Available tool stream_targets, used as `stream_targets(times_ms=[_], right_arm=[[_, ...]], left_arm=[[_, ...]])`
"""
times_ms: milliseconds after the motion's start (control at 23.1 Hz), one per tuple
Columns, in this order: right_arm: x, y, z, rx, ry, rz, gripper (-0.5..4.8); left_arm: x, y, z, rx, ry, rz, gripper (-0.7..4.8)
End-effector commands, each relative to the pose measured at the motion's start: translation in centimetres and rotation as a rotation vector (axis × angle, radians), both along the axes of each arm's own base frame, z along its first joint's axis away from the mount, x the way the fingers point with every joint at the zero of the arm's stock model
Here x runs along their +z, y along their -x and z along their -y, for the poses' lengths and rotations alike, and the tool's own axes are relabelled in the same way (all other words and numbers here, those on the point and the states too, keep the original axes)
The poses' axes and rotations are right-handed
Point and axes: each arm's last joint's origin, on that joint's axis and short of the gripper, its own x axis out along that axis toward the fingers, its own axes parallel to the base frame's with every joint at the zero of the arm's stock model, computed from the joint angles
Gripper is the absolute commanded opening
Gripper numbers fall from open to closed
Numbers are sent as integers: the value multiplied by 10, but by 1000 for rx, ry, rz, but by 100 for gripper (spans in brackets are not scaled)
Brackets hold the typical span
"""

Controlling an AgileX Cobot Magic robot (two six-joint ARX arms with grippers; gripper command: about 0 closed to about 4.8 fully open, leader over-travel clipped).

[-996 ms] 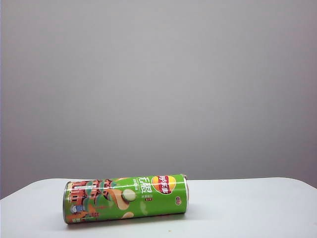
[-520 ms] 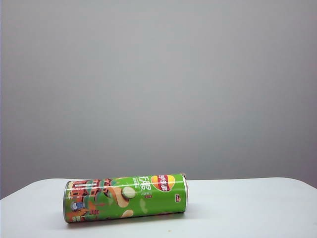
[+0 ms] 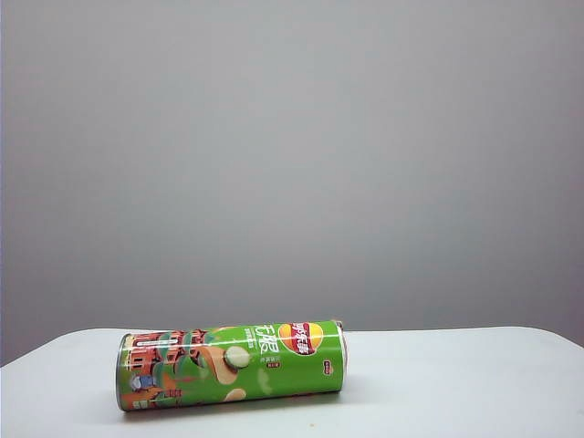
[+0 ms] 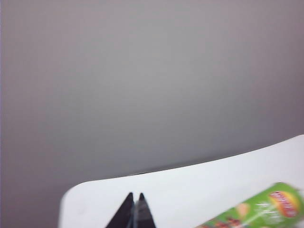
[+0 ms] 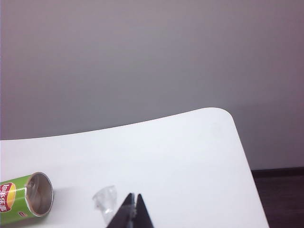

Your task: Pick up the green tub of chips from the desk, push the transparent container that's holding the chips and has slipped out back in, and finally put the chips back on the desk.

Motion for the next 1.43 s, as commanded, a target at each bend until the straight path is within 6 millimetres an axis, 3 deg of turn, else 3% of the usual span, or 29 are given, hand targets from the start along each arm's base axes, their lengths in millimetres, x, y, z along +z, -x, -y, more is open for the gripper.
stream_targets(times_ms=[43, 520, 736, 1430], right_arm=[[-1, 0, 0, 3, -2, 0, -8], [-9, 0, 0, -13, 9, -82, -8], [-9, 0, 1, -28, 11, -82, -8], [-9, 0, 1, -24, 11, -80, -8]], left_arm=[[-7, 1, -2, 43, -22, -65, -6], [-15, 1, -2, 38, -84, -136, -6], [-26, 2, -7, 203, -104, -262, -5], [-26, 2, -7, 199, -55, -263, -5]])
